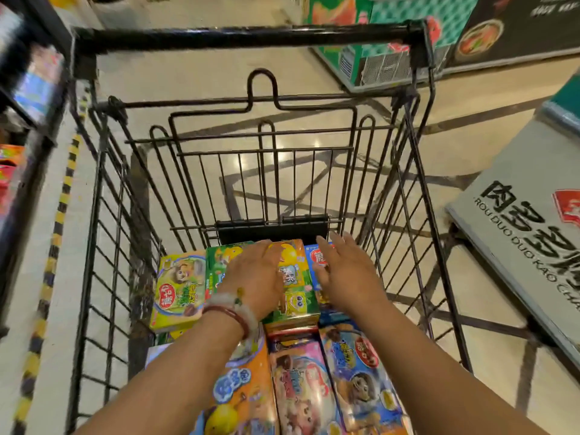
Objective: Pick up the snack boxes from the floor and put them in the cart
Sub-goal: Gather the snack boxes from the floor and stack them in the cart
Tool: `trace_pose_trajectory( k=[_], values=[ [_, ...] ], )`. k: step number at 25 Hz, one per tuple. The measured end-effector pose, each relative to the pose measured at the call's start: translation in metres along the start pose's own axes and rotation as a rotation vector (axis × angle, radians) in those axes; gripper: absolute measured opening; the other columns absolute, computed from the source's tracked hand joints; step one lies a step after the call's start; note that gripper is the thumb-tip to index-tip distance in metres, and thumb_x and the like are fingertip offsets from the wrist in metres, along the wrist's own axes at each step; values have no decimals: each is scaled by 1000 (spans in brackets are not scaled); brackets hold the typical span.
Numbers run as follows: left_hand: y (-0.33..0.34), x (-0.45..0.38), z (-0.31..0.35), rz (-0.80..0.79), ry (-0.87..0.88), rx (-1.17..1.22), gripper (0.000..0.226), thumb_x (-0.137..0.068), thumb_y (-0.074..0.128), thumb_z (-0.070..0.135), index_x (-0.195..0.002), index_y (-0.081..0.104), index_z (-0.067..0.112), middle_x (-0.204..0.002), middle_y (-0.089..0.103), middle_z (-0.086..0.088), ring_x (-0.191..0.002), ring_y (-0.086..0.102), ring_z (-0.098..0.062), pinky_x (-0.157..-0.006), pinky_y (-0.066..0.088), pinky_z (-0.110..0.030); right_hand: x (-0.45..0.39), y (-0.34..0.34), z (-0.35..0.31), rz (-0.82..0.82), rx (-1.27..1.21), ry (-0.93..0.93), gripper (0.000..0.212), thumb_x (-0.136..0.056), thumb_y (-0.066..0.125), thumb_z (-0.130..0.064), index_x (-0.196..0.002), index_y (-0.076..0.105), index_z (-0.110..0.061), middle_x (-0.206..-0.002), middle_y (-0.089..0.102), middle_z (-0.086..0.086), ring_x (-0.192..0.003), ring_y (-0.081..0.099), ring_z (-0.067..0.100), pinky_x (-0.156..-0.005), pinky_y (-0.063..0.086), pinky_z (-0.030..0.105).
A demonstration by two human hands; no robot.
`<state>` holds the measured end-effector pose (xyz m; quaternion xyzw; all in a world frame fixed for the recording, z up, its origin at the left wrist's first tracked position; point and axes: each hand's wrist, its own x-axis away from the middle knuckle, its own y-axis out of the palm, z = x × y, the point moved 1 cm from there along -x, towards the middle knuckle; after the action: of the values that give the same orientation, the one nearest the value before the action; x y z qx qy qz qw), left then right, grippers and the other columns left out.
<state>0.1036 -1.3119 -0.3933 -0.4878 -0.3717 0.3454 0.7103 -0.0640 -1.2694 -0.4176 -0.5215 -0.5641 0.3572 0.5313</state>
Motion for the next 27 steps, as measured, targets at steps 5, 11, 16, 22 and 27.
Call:
trace_pose_trajectory(
  k=[5, 11, 16, 22, 27],
  values=[
    [-99, 78, 1, 108, 32, -137, 69, -83, 22, 70, -141, 34, 33, -148, 34, 9, -137, 27, -14, -113, 16, -41, 63, -102, -50, 129, 92, -137, 69, -92, 43, -56, -151, 17, -31, -160, 8, 2, -147, -1, 28, -116, 2, 47],
    [-221, 214, 10, 283, 63, -251, 102, -56, 3, 77, -145, 29, 35, -154, 25, 7, -142, 19, -14, -116, 13, -41, 188, -236, -114, 252, 118, -369, 85, -82, 42, -73, -151, 11, -34, -160, 8, -2, -146, 8, 21, -116, 9, 37],
    [-270, 334, 14, 371, -66, -269, 102, -55, 17, 84, -143, 35, 35, -153, 30, 6, -140, 26, -18, -114, 18, -45, 289, -267, -145, 209, 194, -501, 113, -53, -6, -93, -151, 6, -38, -161, 4, -4, -146, 3, 20, -117, -1, 40],
    [-268, 447, 51, 433, -250, -279, 115, -48, -2, 94, -148, 17, 39, -157, 15, 9, -144, 14, -14, -116, 13, -41, 365, -268, -154, 285, 207, -701, 111, -55, -6, -92, -151, 4, -38, -161, 5, -1, -146, 2, 22, -117, -3, 38],
    [-246, 532, 98, 439, -411, -249, 127, -38, -23, 94, -148, 13, 40, -158, 9, 12, -144, 9, -12, -116, 9, -38, 415, -267, -153, 319, 186, -882, 99, -63, 4, -82, -151, 10, -38, -159, 13, -2, -142, 12, 18, -112, 5, 29]
  ],
)
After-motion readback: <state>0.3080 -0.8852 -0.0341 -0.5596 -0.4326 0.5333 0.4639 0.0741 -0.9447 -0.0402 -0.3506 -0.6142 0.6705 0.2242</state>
